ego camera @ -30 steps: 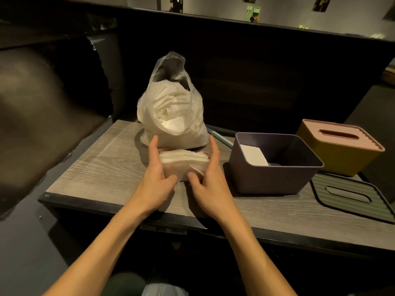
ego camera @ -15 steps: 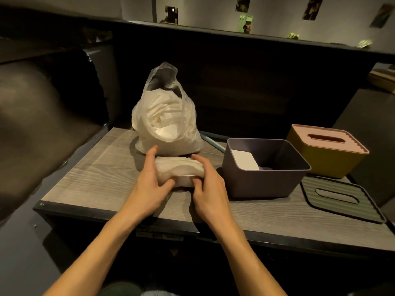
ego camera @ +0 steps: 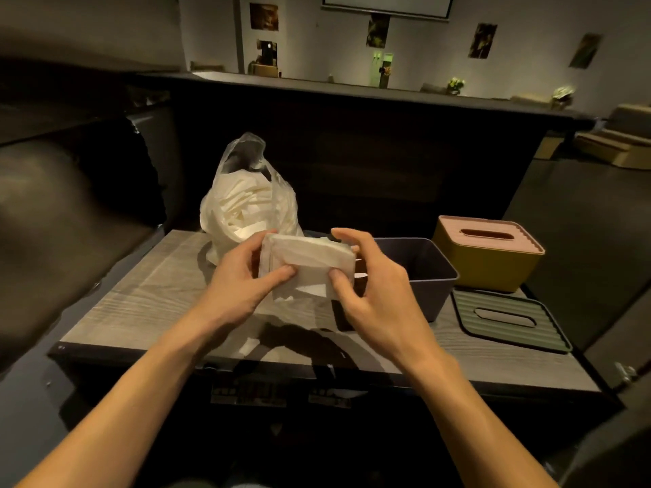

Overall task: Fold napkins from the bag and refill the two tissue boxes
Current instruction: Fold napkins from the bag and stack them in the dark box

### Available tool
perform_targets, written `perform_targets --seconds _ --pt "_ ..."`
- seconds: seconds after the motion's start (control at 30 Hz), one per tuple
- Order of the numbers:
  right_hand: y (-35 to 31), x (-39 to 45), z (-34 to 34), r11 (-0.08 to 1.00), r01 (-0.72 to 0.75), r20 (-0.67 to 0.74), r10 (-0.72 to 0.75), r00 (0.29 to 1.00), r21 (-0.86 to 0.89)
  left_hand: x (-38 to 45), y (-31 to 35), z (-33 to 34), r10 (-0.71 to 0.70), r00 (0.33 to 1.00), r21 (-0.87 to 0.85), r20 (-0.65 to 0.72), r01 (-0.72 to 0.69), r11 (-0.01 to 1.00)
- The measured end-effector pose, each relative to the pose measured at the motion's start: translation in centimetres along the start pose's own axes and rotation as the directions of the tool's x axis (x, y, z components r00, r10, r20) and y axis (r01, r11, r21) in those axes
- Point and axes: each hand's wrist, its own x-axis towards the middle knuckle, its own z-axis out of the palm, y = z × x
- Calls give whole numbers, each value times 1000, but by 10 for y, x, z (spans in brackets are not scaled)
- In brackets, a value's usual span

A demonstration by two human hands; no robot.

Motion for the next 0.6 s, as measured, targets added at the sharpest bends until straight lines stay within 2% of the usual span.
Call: perform_targets --seconds 0.1,0.2,0.37,0.43,0.6 --pt "7 8 -32 998 -63 -9 63 998 -16 21 23 22 68 995 20 76 -69 997" --pt "17 17 -58 981 -128 -1 129 992 -143 53 38 49 30 997 41 67 -33 999" --pt "37 28 -78 917 -199 34 224 974 -347 106 60 93 33 980 272 194 -86 958" --pt "43 32 -78 887 -219 45 259 965 -406 117 63 102 13 969 391 249 -112 913" --pt "55 31 -61 876 -222 146 310 940 -428 122 57 114 42 953 663 301 -241 709"
